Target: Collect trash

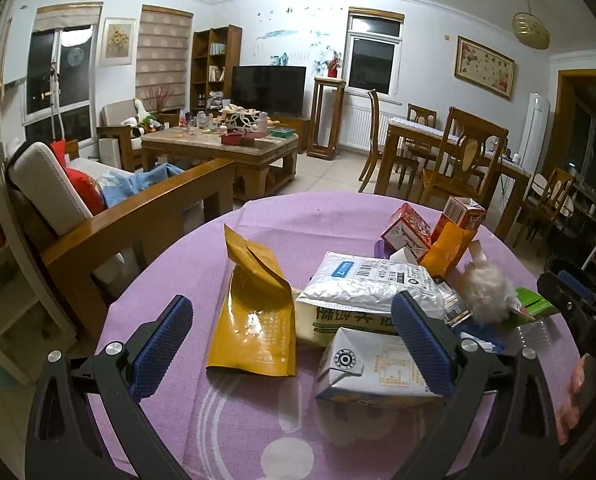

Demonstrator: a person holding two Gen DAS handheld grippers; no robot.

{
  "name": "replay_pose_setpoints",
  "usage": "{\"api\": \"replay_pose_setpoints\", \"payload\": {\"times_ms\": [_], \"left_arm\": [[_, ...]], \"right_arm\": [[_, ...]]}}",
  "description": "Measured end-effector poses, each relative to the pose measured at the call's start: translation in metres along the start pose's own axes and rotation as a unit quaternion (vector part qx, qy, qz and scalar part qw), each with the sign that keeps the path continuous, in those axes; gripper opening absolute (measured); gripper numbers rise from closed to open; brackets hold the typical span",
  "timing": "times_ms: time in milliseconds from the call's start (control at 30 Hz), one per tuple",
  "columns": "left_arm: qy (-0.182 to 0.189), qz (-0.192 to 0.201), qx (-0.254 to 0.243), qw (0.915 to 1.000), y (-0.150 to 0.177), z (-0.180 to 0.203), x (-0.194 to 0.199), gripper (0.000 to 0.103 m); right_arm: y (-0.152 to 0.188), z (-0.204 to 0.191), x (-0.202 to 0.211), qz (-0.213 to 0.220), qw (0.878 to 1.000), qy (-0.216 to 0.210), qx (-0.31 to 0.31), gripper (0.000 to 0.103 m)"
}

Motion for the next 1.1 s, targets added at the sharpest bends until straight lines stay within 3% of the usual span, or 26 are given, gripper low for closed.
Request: {"api": "replay_pose_setpoints", "payload": {"times_ms": [1100], "left_arm": [[0.001, 0.000, 0.001, 1.0000, 0.0024, 0.0001, 0.0000, 0.098]], "right_arm": [[-0.0020, 0.0026, 0.0009, -0.003, 1.000, -0.001, -0.003, 0.099]]}}
Point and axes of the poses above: each gripper's, at about its wrist camera, not at the fingertips, and x roughly against the way its jaws point, z to its right, y to its underside, the point moved 3 cm from there along -x, roughly the way its jaws point, and after that the axes turned 8 degrees about -y, right-handed, at the moved point
